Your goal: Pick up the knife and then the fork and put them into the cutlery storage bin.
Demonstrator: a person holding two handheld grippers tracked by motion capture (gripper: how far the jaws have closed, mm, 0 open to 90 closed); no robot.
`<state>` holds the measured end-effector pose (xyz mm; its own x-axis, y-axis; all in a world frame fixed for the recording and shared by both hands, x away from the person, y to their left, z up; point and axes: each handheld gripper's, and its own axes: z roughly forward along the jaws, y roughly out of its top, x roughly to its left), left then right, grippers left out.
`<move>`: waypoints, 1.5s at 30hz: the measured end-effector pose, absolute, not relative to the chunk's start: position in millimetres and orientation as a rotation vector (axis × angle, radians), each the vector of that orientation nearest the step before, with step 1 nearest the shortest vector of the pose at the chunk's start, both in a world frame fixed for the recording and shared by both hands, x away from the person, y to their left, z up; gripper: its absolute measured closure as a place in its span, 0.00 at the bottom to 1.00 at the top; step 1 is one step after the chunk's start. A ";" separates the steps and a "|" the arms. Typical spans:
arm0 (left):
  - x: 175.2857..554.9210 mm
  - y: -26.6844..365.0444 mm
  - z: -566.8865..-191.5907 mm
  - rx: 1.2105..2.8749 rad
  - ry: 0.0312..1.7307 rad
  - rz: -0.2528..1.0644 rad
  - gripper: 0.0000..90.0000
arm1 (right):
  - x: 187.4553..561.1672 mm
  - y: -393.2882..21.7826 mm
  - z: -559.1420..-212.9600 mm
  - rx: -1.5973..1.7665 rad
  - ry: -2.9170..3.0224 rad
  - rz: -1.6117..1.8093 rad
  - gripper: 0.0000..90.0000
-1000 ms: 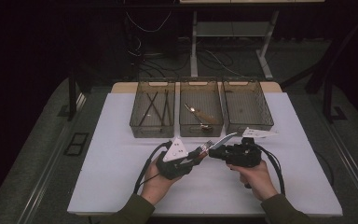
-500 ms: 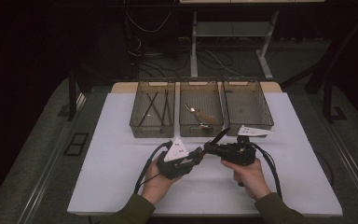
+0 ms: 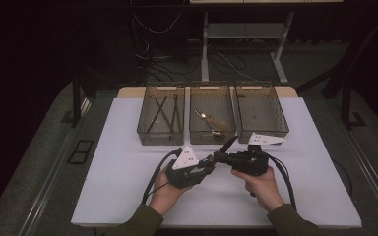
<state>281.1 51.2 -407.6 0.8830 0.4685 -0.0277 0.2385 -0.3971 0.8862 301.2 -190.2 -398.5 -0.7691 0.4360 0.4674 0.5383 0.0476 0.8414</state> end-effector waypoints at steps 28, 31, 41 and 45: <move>280.8 140.5 -427.7 2.029 0.583 0.200 0.26 | 305.2 -239.3 -379.3 -1.158 -2.500 -1.775 0.99; 278.9 147.6 -430.1 2.026 0.579 0.207 0.22 | 306.1 -246.6 -376.7 -1.186 -2.504 -1.768 0.99; 273.6 156.8 -440.5 2.048 0.625 0.190 0.02 | 312.3 -274.8 -361.1 -1.274 -2.580 -1.731 0.99; 271.7 156.2 -442.1 2.049 0.648 0.195 0.00 | 314.3 -291.0 -349.2 -1.308 -2.592 -1.736 0.99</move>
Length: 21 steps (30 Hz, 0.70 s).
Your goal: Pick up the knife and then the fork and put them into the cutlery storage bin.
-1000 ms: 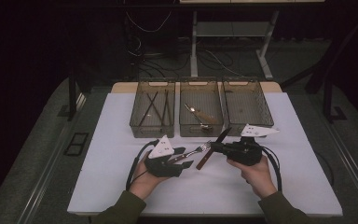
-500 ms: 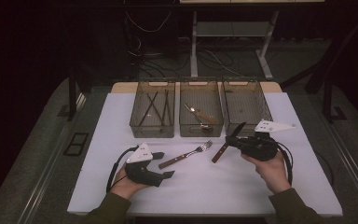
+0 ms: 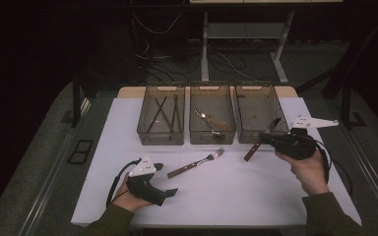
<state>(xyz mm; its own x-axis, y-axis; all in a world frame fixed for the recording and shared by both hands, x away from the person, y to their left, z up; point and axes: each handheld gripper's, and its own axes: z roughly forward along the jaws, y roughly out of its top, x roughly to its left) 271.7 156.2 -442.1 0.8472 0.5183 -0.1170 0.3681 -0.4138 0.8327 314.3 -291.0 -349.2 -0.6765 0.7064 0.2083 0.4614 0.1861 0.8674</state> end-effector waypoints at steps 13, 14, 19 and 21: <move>272.1 156.4 -441.6 2.063 0.664 0.191 0.00 | 339.6 -334.5 -298.4 1.185 2.084 1.411 0.99; 272.0 156.2 -441.4 2.058 0.663 0.189 0.00 | 343.0 -336.6 -295.9 1.191 2.075 1.397 0.99; 271.2 156.0 -440.7 2.060 0.653 0.186 0.00 | 362.5 -343.8 -290.2 1.234 2.046 1.315 0.99; 271.6 156.0 -440.6 2.063 0.645 0.191 0.00 | 371.0 -345.7 -290.8 1.252 2.044 1.276 0.99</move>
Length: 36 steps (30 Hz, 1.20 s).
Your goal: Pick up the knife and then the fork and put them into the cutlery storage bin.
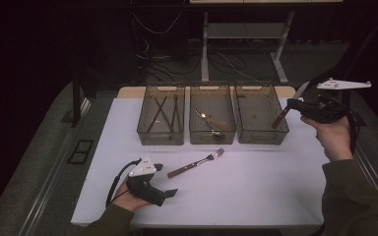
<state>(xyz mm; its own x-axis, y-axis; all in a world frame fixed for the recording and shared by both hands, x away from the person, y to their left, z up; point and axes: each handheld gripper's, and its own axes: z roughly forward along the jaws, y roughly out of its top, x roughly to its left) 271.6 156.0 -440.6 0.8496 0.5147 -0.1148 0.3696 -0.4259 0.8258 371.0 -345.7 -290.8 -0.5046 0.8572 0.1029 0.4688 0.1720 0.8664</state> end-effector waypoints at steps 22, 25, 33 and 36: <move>271.1 154.9 -440.3 2.074 0.640 0.191 0.00 | 416.7 -345.2 -328.7 1.372 2.185 0.942 0.99; 270.8 154.5 -440.3 2.071 0.637 0.191 0.00 | 418.0 -343.8 -331.6 1.372 2.205 0.911 0.99; 270.9 154.5 -440.2 2.070 0.636 0.190 0.00 | 425.9 -339.8 -340.8 1.396 2.252 0.856 0.99; 270.8 154.4 -440.2 2.070 0.635 0.190 0.00 | 431.3 -336.7 -346.3 1.394 2.262 0.849 0.99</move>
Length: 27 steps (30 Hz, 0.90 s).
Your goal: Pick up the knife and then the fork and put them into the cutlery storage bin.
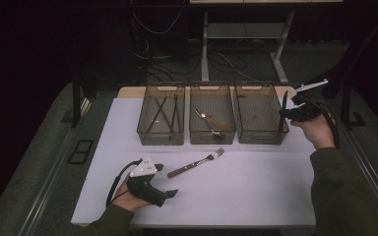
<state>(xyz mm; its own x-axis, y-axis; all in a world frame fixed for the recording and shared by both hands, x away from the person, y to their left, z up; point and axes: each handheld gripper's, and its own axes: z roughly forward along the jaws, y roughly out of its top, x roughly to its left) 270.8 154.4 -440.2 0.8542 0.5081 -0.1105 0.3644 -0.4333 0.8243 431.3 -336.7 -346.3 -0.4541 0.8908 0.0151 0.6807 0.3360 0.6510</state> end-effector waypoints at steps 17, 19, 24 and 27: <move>271.0 153.7 -438.4 2.065 0.608 0.196 0.00 | 471.5 -307.8 -385.1 1.433 2.243 0.849 0.87; 270.8 153.7 -438.1 2.068 0.608 0.194 0.00 | 471.8 -308.0 -387.9 1.452 2.238 0.856 0.80; 270.9 153.2 -438.5 2.068 0.607 0.196 0.00 | 466.7 -314.2 -383.3 1.481 2.214 0.931 0.63; 270.7 152.8 -438.2 2.067 0.606 0.201 0.00 | 460.0 -316.6 -377.2 1.478 2.205 0.995 0.54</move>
<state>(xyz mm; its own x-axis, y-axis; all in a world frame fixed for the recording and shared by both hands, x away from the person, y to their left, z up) 270.7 152.8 -438.2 0.8641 0.4945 -0.0940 0.3403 -0.4362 0.8330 460.0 -316.6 -377.2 -0.4222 0.8983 0.1222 0.6861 0.2285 0.6907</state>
